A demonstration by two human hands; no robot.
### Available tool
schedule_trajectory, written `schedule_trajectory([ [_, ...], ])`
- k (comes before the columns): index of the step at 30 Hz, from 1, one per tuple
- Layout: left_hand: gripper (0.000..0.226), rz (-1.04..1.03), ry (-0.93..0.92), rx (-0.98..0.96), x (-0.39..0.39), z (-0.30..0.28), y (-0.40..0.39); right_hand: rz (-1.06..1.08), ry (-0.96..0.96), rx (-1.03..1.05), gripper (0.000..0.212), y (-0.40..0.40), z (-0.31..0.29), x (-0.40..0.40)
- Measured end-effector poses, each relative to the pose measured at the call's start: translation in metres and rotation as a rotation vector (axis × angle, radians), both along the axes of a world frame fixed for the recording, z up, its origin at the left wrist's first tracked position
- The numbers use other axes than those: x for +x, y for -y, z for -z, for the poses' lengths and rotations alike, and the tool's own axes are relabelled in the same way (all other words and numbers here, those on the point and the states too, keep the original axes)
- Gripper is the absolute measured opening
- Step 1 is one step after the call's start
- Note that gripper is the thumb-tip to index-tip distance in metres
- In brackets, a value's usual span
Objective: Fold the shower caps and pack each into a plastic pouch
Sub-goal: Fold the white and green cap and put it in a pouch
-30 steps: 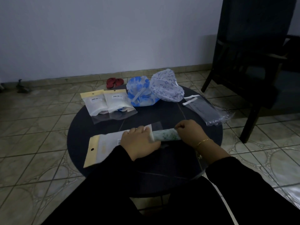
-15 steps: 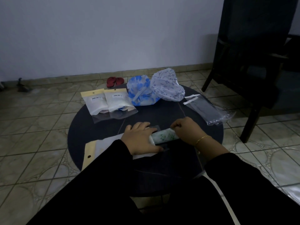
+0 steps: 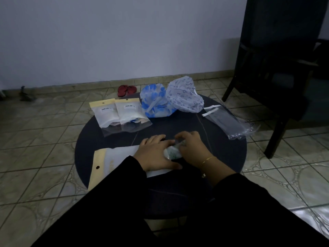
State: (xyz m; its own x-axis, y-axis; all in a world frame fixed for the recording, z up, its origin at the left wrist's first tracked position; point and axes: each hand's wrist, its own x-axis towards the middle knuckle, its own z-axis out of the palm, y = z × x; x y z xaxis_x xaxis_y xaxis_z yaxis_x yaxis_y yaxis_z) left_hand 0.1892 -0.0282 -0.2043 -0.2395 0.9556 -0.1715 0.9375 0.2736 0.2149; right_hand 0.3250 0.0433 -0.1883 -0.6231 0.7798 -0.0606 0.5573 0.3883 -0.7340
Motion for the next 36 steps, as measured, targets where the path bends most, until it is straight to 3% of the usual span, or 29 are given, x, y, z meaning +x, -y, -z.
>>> schedule_trajectory([
  [3,0.108,-0.016,0.045,0.083,0.0,0.001,0.0,0.032,-0.086,-0.059,0.036,0.009,0.0,-0.005],
  [8,0.095,-0.035,0.127,0.343,-0.001,-0.006,0.012,0.191,-0.141,-0.198,0.05,0.005,0.005,-0.008],
  [11,0.102,0.017,-0.002,0.27,-0.014,-0.007,0.028,0.23,-0.174,-0.23,0.049,-0.001,0.006,-0.005],
  [15,0.109,0.057,-0.037,0.135,-0.025,0.004,0.043,0.291,-0.289,-0.293,0.028,-0.003,0.008,-0.007],
  [20,0.104,0.014,-0.038,0.208,-0.017,0.013,0.041,0.271,-0.294,-0.336,0.012,0.003,0.003,-0.014],
  [26,0.105,0.026,-0.062,0.238,-0.013,0.014,0.038,0.135,-0.19,-0.374,0.031,0.012,0.005,-0.021],
  [28,0.107,0.013,-0.049,0.244,-0.014,0.014,0.038,0.175,-0.222,-0.373,0.037,0.011,0.004,-0.02],
  [31,0.109,-0.003,-0.034,0.254,-0.014,0.015,0.038,0.266,-0.178,-0.294,0.031,0.01,0.0,-0.017],
  [36,0.109,0.019,0.016,0.303,-0.007,0.008,0.039,0.176,-0.045,-0.274,0.048,0.011,-0.011,-0.023],
])
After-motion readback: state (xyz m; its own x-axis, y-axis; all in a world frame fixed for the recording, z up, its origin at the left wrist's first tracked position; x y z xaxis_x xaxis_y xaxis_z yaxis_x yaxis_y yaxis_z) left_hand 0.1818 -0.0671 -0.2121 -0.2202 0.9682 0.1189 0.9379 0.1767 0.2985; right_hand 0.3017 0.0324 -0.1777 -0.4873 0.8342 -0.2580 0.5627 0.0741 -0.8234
